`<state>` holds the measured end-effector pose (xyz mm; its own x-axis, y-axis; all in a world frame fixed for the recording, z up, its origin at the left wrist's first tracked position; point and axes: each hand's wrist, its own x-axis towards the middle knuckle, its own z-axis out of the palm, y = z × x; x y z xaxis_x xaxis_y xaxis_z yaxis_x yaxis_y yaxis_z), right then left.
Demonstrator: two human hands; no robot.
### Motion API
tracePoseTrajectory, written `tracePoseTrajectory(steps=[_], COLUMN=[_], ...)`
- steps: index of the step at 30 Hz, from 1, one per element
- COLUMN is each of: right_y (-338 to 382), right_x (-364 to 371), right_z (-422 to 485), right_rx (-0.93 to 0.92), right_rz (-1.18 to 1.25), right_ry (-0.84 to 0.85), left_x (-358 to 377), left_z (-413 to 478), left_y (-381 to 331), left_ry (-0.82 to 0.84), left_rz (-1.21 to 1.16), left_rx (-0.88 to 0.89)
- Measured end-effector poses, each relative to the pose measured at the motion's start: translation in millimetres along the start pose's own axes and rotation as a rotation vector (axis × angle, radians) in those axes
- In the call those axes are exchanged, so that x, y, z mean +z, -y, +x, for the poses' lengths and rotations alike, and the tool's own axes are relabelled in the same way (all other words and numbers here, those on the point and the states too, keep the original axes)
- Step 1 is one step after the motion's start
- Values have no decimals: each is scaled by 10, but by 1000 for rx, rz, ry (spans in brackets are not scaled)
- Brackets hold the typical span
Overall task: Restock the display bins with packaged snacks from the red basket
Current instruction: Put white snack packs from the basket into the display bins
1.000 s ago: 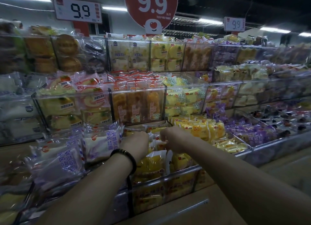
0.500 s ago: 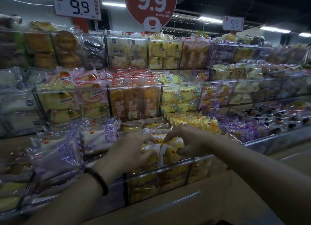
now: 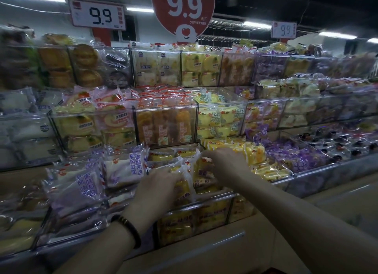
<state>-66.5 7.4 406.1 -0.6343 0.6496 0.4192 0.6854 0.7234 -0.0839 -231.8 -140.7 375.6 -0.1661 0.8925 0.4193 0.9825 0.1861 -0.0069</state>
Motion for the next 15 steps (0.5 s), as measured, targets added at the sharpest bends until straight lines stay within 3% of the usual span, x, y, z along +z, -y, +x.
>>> tracePoseTrajectory(steps=[8, 15], right_y=[164, 31], right_x=[141, 253], right_z=[127, 16], right_rx=[-99, -258], right_rz=[-179, -62], right_ry=[87, 110], left_x=[147, 214], left_z=[86, 131], left_y=[-55, -52], left_ry=[-12, -81], left_rz=[51, -22], left_rx=[-46, -17])
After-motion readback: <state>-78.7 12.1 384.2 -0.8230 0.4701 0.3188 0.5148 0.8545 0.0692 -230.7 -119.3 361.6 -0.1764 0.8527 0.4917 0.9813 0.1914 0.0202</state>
